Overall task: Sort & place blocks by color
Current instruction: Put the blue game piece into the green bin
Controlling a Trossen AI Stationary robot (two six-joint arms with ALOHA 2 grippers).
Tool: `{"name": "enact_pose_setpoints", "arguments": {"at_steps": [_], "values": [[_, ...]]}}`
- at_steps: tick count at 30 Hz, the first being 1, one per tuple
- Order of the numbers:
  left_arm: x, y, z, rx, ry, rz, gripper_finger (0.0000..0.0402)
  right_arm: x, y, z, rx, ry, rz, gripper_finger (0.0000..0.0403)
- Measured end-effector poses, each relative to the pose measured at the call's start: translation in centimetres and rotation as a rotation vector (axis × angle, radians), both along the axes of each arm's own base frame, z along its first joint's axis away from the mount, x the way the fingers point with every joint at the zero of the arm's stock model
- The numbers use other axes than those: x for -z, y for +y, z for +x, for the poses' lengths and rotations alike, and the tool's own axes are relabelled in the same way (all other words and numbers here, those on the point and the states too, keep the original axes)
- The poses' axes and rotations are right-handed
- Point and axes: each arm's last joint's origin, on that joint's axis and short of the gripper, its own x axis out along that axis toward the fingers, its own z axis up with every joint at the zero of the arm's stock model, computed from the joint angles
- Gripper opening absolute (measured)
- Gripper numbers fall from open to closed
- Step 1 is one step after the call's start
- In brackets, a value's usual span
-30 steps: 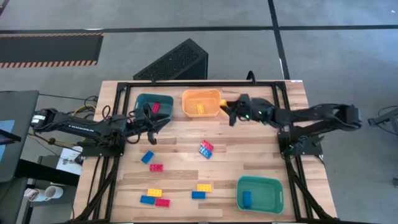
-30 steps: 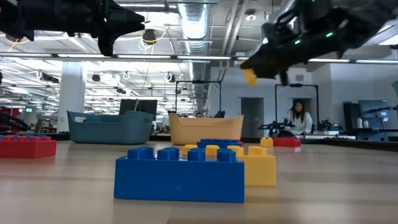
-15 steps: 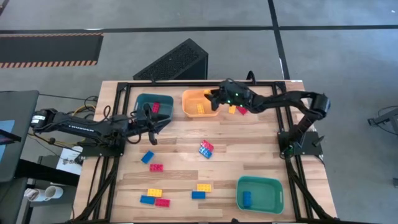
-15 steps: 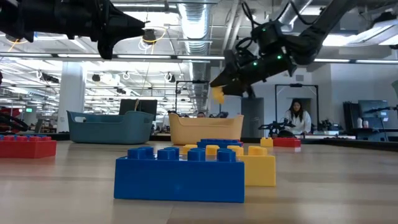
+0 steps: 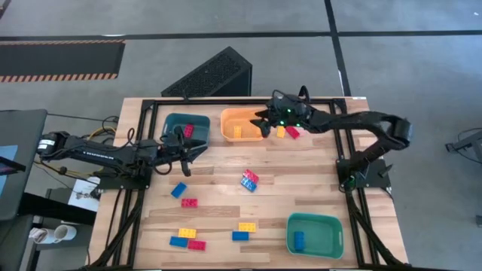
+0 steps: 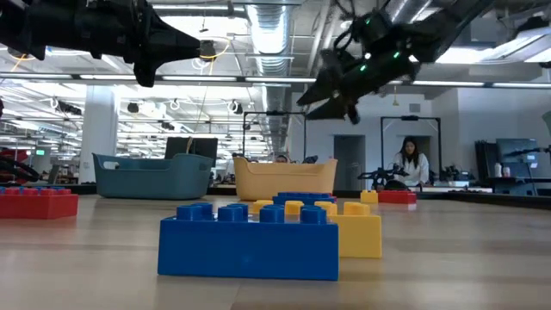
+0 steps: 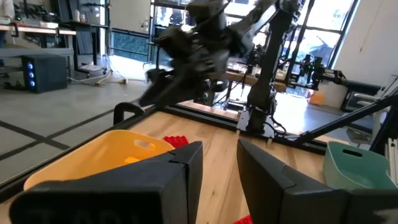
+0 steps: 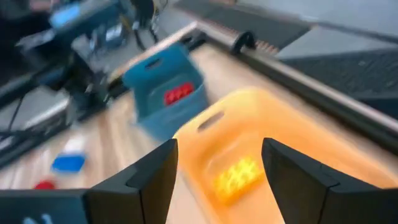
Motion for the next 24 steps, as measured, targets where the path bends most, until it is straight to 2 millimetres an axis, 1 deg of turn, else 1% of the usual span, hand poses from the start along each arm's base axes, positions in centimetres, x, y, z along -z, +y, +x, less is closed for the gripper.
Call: {"name": "enact_pose_setpoints", "arguments": {"at_steps": [5, 9, 12, 15, 18, 21, 24], "values": [[0.0, 0.0, 0.0, -0.002, -0.003, 0.0, 0.0087, -2.4, 4.1, -1.6, -0.1, 0.002, -0.019, 0.0244], [0.0, 0.0, 0.0, -0.005, -0.004, -0.001, 0.0087, -3.7, 7.6, -3.3, -0.162, -0.081, -0.073, 0.0236], [0.0, 0.0, 0.0, -0.005, -0.005, -0.001, 0.0086, -3.3, 9.4, -5.4, -0.157, -0.144, -0.101, 0.0232], [0.0, 0.0, 0.0, -0.004, -0.007, -0.008, 0.0087, -2.0, 10.3, -7.5, -0.138, -0.249, -0.116, 0.0231], [-0.1, 0.0, 0.0, -0.004, -0.008, -0.008, 0.0086, -0.9, 11.2, -9.4, -0.164, -0.356, -0.129, 0.0231], [0.0, 0.0, 0.0, -0.005, -0.004, 0.004, 0.0087, -0.4, 12.1, -10.5, -0.203, -0.455, -0.14, 0.023], [0.0, 0.0, 0.0, -0.005, 0.002, 0.022, 0.0087, -0.7, 12.8, -10.8, -0.236, -0.518, -0.17, 0.023]]}}
